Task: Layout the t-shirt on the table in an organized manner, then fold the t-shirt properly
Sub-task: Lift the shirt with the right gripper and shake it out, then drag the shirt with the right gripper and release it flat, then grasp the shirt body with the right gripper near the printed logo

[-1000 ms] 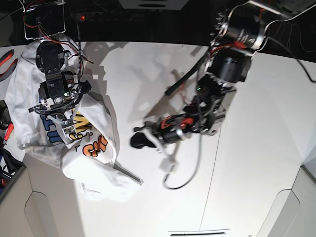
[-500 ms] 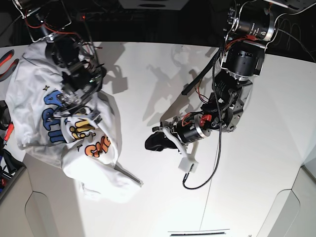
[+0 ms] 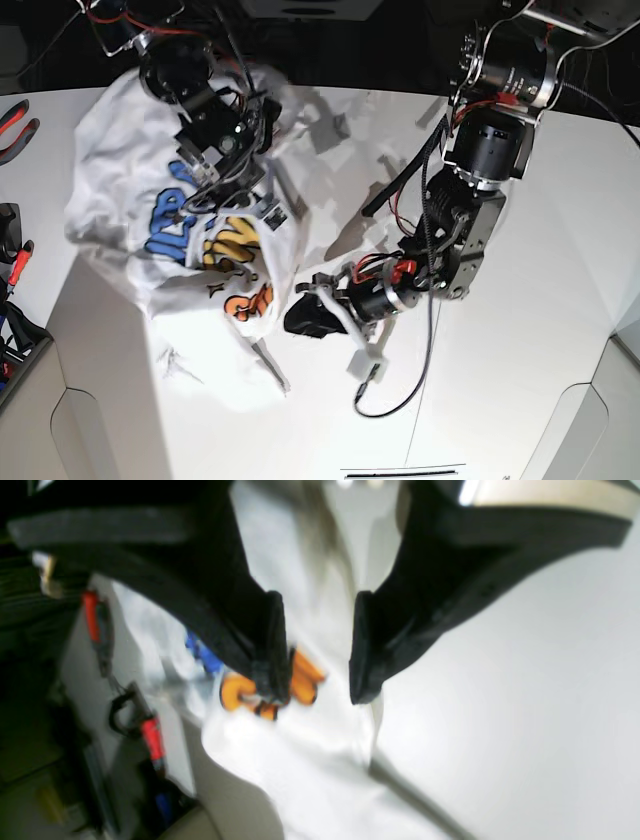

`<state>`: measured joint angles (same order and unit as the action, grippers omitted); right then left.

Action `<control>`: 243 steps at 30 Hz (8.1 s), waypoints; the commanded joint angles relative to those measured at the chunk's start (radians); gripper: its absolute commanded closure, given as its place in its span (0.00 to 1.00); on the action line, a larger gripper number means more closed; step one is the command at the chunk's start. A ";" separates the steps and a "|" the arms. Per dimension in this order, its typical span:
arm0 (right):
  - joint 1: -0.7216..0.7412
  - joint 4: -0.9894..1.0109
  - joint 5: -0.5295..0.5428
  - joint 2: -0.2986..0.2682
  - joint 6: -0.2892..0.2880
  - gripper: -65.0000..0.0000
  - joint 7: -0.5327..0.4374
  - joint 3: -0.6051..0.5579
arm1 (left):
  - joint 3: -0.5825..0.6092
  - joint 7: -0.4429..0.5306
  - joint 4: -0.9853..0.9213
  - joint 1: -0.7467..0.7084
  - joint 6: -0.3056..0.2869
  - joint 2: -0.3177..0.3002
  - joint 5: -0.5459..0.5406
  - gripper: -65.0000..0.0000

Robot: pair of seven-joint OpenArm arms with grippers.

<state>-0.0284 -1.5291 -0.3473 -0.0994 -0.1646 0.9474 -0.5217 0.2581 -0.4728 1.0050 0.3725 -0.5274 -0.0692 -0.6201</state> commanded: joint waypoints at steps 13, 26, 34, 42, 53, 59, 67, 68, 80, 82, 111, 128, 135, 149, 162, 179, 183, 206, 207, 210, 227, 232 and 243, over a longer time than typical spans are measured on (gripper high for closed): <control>-0.097 -0.066 -0.016 0.002 -0.018 1.00 0.048 -0.003 | 0.277 0.179 -0.206 0.189 0.256 0.101 0.310 0.62; -0.086 -0.066 -0.015 0.003 -0.018 1.00 0.043 -0.003 | 0.270 0.200 -0.426 0.220 0.240 0.121 0.307 1.00; 0.009 -0.066 0.002 0.003 -0.017 1.00 0.037 -0.001 | 0.109 0.172 -0.403 0.210 0.264 0.001 0.307 1.00; 0.066 -0.066 0.047 0.003 -0.014 1.00 0.037 0.079 | -0.069 0.101 -0.402 0.115 0.261 -0.086 0.306 1.00; 0.144 -0.106 0.142 0.009 0.067 0.87 -0.034 0.168 | -0.083 0.045 -0.076 -0.137 0.164 -0.150 0.229 1.00; 0.307 -0.017 0.272 0.110 0.001 0.65 -0.153 0.168 | -0.082 0.046 0.048 -0.220 0.164 -0.150 0.228 1.00; 0.632 0.499 0.280 0.237 -0.031 0.62 -0.218 0.168 | -0.082 0.041 0.056 -0.226 0.164 -0.150 0.228 1.00; 0.664 0.578 0.280 0.243 -0.030 0.62 -0.237 0.168 | -0.082 0.042 0.056 -0.226 0.164 -0.150 0.228 1.00; 0.735 0.865 0.214 0.249 -0.036 1.00 -0.283 0.168 | -0.082 0.053 0.056 -0.226 0.122 -0.149 0.228 1.00; 0.735 0.810 0.144 0.244 0.024 1.00 -0.298 0.168 | -0.083 0.053 0.056 -0.226 0.123 -0.150 0.228 1.00; 0.734 0.315 0.142 0.098 0.037 1.00 -0.109 0.393 | -0.083 0.058 0.056 -0.226 0.176 -0.150 0.243 1.00; 0.595 0.029 0.294 0.102 -0.019 1.00 -0.137 0.408 | -0.234 -0.049 0.427 -0.223 0.000 -0.173 0.044 0.60; 0.459 -0.225 0.277 0.102 -0.003 1.00 -0.185 0.532 | -0.238 -0.056 0.426 -0.234 0.001 -0.203 0.060 0.60; 0.101 -0.691 0.280 0.094 0.038 1.00 -0.229 0.779 | -0.238 -0.056 0.426 -0.235 0.000 -0.205 0.055 0.60; 0.003 -0.414 0.311 0.094 0.022 1.00 -0.045 0.944 | -0.046 -0.056 0.426 -0.156 0.033 -0.192 0.110 0.67; 0.003 -0.639 0.297 0.094 -0.078 0.65 0.021 0.932 | 0.252 0.085 -0.258 0.296 0.156 0.087 0.264 0.62; 0.003 -0.770 0.311 0.097 -0.075 0.66 -0.070 0.932 | 0.252 0.120 -0.283 0.307 0.158 0.094 0.262 0.62; 0.074 0.143 0.209 0.063 -0.081 1.00 0.102 0.679 | 0.252 0.224 -0.416 0.309 0.330 0.183 0.295 0.62; 0.063 0.144 0.209 0.057 -0.088 1.00 0.105 0.652 | 0.252 0.212 -0.416 0.308 0.328 0.176 0.294 0.62; 0.025 0.143 0.208 0.046 -0.091 1.00 0.114 0.554 | 0.252 0.184 -0.416 0.308 0.296 0.145 0.268 0.62; -0.019 0.143 0.236 0.047 -0.193 1.00 0.171 0.166 | 0.252 0.111 -0.415 0.303 0.114 -0.018 0.002 0.62; -0.019 0.143 0.236 0.046 -0.224 1.00 0.175 0.075 | 0.252 0.110 -0.415 0.290 0.111 -0.017 0.011 0.62; -0.019 0.143 0.280 0.016 -0.288 1.00 0.179 -0.021 | 0.252 0.217 -0.415 0.245 0.237 -0.015 0.173 0.62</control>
<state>0.0086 -1.4265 -0.3023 -0.0887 -0.3485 1.0954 -0.5198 0.5121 -0.2752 0.5739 0.5873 -0.2871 -0.0860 -0.4400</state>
